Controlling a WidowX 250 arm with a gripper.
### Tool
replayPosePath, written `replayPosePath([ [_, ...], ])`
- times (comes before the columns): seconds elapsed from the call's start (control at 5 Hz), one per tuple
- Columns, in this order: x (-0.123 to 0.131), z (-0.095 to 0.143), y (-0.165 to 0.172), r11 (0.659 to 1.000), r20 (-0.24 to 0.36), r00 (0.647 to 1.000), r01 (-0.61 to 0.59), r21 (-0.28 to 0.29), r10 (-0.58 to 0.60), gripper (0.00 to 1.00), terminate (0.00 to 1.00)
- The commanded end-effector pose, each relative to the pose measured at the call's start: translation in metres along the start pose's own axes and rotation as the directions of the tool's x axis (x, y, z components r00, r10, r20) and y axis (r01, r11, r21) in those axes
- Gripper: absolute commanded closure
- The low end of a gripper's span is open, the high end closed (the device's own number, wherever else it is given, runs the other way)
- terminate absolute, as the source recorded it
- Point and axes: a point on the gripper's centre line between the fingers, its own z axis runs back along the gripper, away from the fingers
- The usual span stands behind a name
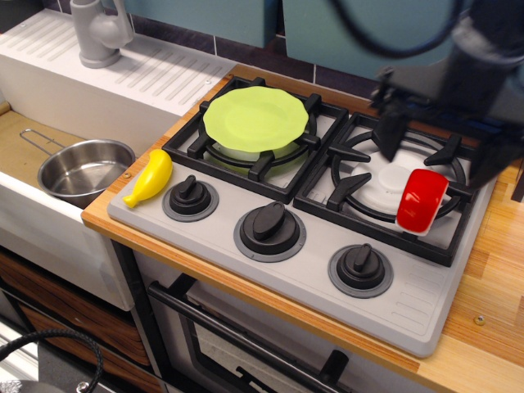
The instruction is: End effector reaching salmon
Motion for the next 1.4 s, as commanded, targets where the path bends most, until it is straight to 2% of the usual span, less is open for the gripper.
replayPosePath([
  [0.0,0.017,0.016,-0.025,0.997,0.021,0.997,-0.068,-0.020,0.068,0.00,0.00],
  [0.6,0.026,-0.022,-0.022,0.998,0.111,0.994,-0.003,-0.065,0.010,0.00,0.00],
  [1.2,0.023,-0.034,0.003,0.995,0.149,0.986,0.079,-0.068,-0.068,0.00,0.00],
])
